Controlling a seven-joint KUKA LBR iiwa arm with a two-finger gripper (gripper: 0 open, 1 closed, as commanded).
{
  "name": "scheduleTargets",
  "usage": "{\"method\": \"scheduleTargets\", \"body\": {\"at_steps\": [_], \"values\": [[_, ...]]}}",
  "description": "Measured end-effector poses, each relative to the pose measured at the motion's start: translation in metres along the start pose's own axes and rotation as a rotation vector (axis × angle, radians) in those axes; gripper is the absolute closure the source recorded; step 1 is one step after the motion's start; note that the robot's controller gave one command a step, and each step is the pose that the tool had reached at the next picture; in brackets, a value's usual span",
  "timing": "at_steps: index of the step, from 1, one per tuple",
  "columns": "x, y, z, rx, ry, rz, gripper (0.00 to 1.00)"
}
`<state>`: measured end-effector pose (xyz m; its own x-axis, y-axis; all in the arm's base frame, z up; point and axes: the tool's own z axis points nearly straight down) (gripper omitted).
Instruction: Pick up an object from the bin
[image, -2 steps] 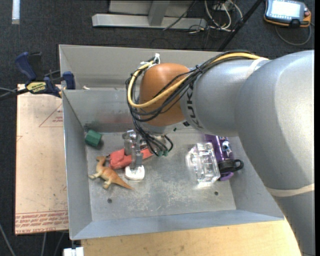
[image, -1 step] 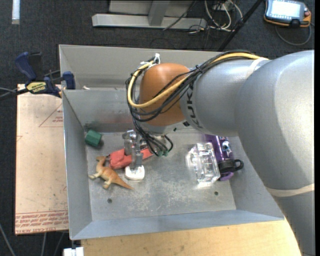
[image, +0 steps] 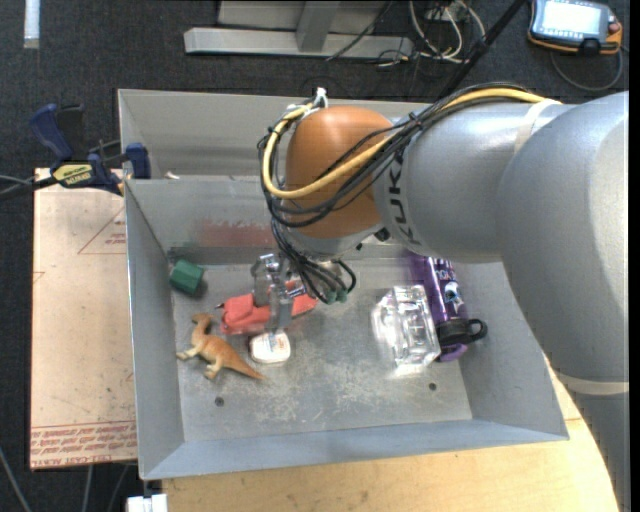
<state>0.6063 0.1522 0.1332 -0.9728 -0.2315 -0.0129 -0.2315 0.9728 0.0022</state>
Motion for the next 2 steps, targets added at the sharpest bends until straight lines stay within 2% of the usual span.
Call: {"method": "scheduleTargets", "body": {"at_steps": [1,2], "values": [[-0.012,0.013,-0.06,0.0,-0.013,-0.023,1.0],[-0.028,0.02,-0.113,-0.001,-0.006,-0.001,1.0]]}}
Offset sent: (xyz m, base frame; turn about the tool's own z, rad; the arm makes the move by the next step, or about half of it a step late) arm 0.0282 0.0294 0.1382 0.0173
